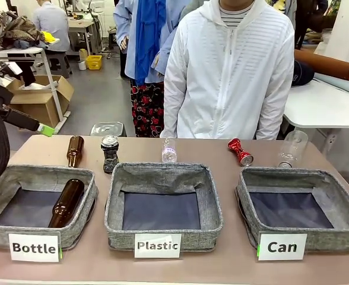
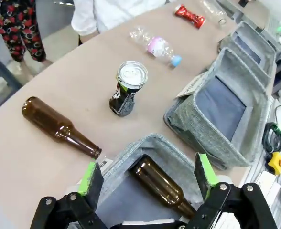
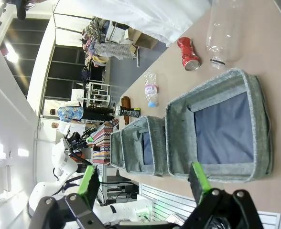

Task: Sort the can waste into the basket.
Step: Pick up the can waste from the table and place it in the right Fabric basket.

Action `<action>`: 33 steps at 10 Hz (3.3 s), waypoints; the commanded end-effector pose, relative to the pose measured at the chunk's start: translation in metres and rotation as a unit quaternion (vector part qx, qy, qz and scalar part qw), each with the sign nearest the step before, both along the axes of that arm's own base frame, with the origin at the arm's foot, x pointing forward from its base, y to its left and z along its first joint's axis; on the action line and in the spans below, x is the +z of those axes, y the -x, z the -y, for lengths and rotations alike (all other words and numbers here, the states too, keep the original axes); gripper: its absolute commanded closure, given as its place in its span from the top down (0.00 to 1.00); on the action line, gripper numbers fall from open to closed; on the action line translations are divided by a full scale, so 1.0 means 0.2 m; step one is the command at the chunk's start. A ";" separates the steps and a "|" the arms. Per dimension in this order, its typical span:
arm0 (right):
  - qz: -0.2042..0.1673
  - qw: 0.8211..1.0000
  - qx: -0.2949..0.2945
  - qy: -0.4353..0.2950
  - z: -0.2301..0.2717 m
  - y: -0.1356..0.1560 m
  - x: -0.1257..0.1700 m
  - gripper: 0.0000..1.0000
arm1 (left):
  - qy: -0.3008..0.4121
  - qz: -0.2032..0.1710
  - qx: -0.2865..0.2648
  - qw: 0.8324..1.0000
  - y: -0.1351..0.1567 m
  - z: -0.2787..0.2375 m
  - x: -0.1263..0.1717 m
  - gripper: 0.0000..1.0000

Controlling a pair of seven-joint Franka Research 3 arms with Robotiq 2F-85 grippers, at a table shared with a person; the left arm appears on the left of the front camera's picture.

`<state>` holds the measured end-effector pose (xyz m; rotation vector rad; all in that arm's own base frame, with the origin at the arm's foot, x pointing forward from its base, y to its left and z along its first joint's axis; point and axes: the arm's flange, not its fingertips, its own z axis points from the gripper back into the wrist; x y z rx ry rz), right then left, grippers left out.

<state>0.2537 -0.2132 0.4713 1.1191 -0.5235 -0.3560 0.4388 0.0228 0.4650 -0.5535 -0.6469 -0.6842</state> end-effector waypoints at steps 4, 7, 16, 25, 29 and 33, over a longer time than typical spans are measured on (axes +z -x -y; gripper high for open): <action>0.019 1.000 0.002 -0.003 0.01 -0.01 0.01 1.00 | 0.052 0.198 -0.259 0.944 -0.24 -0.04 -0.19 1.00; 0.019 1.000 0.002 -0.003 0.01 -0.01 0.01 1.00 | 0.135 0.256 -0.345 0.893 -0.31 -0.05 -0.35 1.00; 0.019 1.000 0.002 -0.003 0.01 -0.01 0.01 1.00 | 0.129 0.072 -0.304 0.941 -0.74 0.17 -0.71 1.00; 0.019 1.000 0.002 -0.003 0.01 -0.01 0.01 1.00 | 0.195 0.187 -0.273 0.923 -0.29 -0.44 -0.27 1.00; 0.019 1.000 0.002 -0.003 0.01 -0.01 0.01 1.00 | 0.158 0.120 -0.285 0.938 -0.58 -0.05 -0.49 1.00; 0.019 1.000 0.002 -0.003 0.01 -0.01 0.01 1.00 | 0.118 0.048 -0.307 0.943 -0.69 0.23 -0.70 1.00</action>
